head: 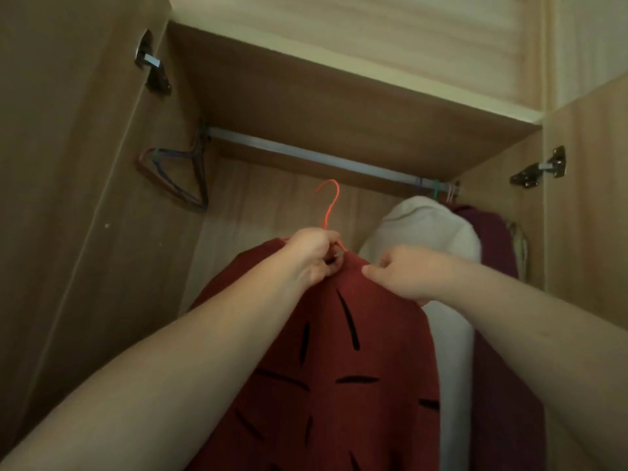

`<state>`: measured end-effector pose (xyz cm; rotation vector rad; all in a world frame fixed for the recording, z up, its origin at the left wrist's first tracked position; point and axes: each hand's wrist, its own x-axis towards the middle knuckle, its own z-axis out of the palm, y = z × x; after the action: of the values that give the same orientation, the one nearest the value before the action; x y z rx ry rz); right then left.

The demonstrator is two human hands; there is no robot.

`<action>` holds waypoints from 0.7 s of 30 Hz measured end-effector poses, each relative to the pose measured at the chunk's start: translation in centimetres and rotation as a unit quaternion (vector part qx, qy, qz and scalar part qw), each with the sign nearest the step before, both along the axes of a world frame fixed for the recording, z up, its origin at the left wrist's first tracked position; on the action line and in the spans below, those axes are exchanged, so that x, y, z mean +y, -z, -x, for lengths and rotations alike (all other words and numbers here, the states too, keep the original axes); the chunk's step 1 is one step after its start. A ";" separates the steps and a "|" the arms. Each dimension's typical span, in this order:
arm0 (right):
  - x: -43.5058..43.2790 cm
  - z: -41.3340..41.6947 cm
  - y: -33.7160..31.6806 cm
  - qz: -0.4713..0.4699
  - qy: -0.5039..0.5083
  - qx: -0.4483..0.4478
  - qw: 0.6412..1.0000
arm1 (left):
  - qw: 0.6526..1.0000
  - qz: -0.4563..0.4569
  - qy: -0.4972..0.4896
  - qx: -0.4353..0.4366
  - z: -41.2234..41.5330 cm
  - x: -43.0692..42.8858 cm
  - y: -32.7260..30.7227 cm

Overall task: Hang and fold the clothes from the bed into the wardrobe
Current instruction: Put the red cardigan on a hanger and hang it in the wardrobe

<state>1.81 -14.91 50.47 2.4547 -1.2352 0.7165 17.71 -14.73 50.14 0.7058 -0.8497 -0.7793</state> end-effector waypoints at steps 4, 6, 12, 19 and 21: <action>-5.1 -3.1 2.8 0.127 0.027 -0.011 0.992 | 0.998 -0.001 0.005 -0.055 -2.0 -2.2 0.4; -7.5 -4.1 4.3 0.132 0.010 -0.043 0.990 | 0.997 0.004 0.021 -0.068 -3.1 -3.2 0.7; -12.2 -4.6 5.6 0.299 0.049 -0.102 0.948 | 0.981 0.009 0.040 -0.189 -6.5 -6.5 1.4; -16.6 -2.8 1.2 0.389 0.066 -0.087 0.915 | 0.708 0.211 -0.336 -0.584 -8.2 -11.5 4.4; -17.7 -1.9 -0.4 0.393 0.053 -0.094 0.913 | 0.609 0.227 -0.408 -0.642 -8.5 -12.9 5.2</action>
<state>3.74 -32.61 50.90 1.6717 -0.8770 1.1621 26.23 -27.68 44.91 1.0252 -1.7077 0.9855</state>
